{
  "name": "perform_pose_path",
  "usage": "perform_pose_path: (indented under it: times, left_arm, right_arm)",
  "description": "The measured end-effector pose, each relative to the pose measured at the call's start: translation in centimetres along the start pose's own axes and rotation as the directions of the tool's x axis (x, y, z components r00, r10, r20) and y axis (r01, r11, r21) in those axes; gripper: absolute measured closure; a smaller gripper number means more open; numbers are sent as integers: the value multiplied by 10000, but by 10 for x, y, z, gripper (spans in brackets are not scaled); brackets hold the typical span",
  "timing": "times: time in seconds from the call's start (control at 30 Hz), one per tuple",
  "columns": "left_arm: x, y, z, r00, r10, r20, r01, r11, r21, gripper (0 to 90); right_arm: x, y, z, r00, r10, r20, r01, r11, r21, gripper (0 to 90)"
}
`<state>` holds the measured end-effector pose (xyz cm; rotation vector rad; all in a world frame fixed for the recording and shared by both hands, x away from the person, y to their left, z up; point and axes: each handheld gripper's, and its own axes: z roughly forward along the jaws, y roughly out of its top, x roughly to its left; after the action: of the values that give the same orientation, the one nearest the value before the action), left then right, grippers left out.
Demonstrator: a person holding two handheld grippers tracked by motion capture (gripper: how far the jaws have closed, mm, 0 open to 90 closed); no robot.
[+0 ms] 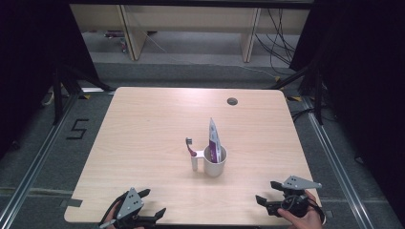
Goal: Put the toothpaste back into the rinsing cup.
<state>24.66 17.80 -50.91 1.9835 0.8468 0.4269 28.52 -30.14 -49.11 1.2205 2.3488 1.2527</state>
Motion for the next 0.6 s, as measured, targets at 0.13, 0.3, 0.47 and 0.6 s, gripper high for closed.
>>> perform_pose_path:
  times: [0.13,0.3,0.47,0.6]
  left_arm:
    - [1,0,-1,10000,96,-26,-96,9999,76,172]
    - [1,0,-1,10000,78,-3,-78,10000,58,171]
    - [0,0,0,10000,-5,-11,5,10000,3,165]
    - [0,0,0,10000,-12,-17,12,10000,-8,166]
  right_arm:
    - [0,-3,-3,9998,-84,160,84,10000,14,165]
    - [2,-7,-7,9992,364,180,-366,9993,121,165]
    - [-1,-9,-10,9996,-55,293,53,9999,85,165]
    - [-1,-11,-11,9995,25,327,-30,9999,146,165]
